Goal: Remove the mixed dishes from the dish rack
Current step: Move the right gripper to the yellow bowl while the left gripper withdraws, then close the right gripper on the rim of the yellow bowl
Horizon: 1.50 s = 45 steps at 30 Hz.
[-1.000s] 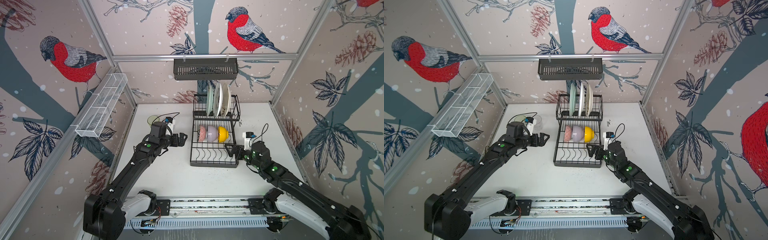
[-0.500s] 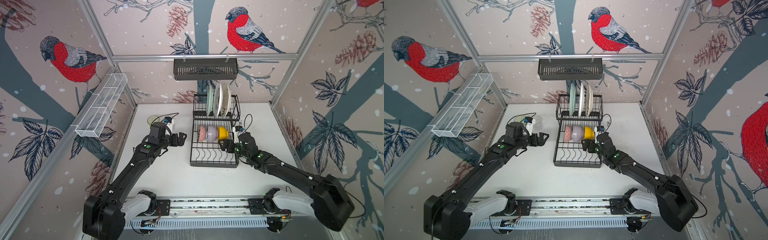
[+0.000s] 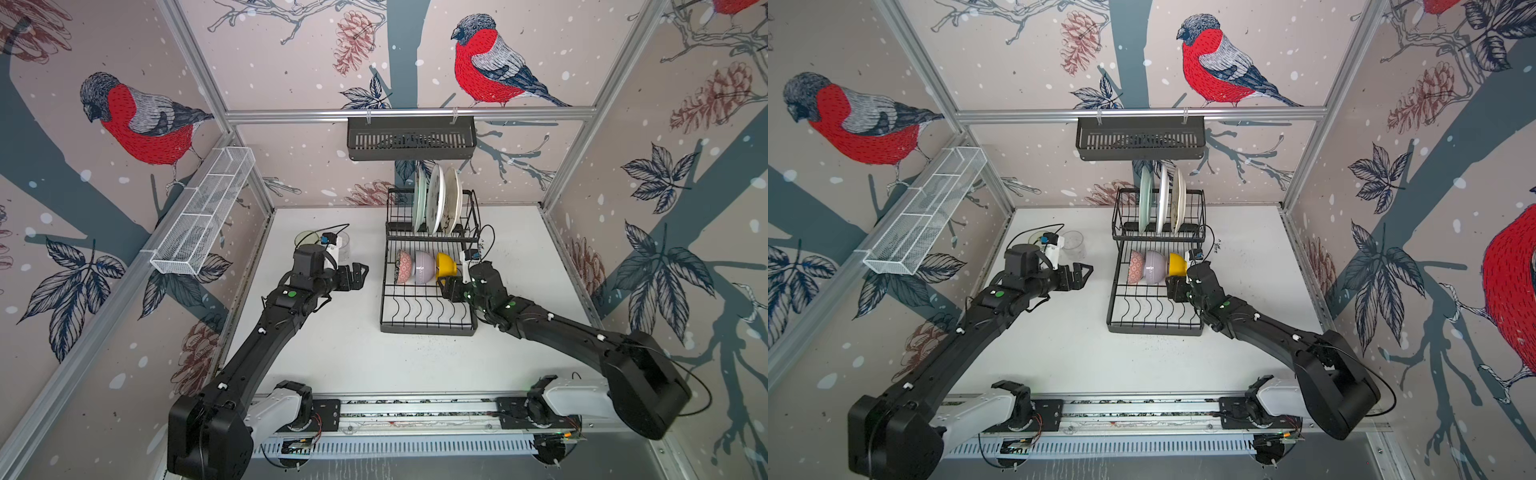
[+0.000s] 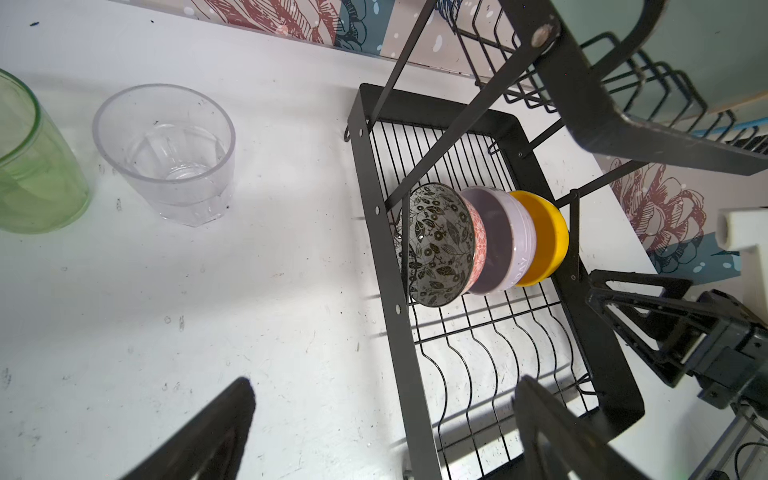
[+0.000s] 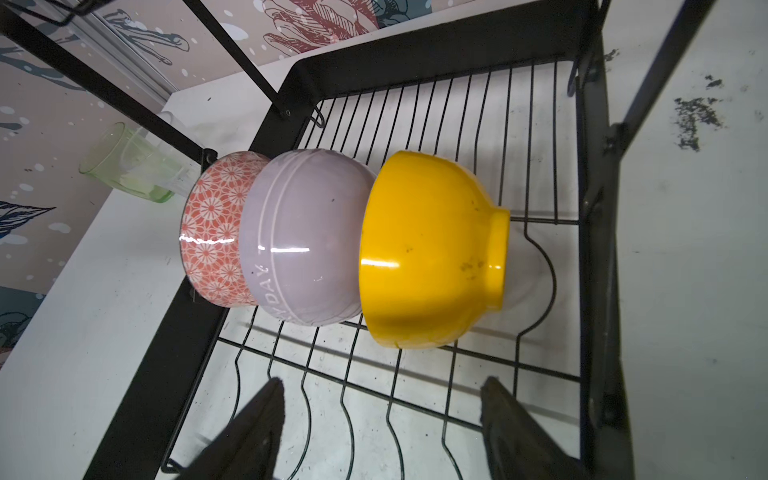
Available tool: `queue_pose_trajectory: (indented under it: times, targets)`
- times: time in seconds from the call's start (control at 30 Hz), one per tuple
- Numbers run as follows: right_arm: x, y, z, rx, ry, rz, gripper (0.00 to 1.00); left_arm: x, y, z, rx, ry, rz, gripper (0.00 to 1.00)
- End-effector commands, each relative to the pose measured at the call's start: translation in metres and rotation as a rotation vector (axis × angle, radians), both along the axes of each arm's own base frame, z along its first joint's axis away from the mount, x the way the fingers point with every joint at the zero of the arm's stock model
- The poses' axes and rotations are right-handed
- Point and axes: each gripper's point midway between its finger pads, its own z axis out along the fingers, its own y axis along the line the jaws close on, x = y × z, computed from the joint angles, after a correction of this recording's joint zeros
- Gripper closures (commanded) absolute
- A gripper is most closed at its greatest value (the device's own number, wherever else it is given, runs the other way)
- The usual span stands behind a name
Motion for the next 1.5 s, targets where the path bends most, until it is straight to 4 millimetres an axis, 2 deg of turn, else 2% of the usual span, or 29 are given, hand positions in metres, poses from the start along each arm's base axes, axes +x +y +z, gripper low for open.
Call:
queue_pose_trajectory:
  times: [0.0, 0.63, 0.87, 1.47]
  targets:
    - [0.010, 0.001, 0.006, -0.006, -0.044, 0.002, 0.25, 0.004, -0.004, 0.009, -0.026, -0.034, -0.015, 0.03]
    - [0.036, 0.002, -0.017, -0.037, -0.017, 0.005, 0.26, 0.009, 0.000, 0.000, -0.035, -0.007, -0.003, 0.03]
    - [0.042, 0.000, -0.025, -0.049, -0.013, -0.006, 0.23, 0.011, 0.001, -0.003, -0.035, 0.004, -0.002, 0.03]
    - [0.058, -0.002, -0.032, -0.047, -0.029, -0.008, 0.18, 0.013, 0.004, -0.007, -0.030, 0.018, 0.004, 0.03]
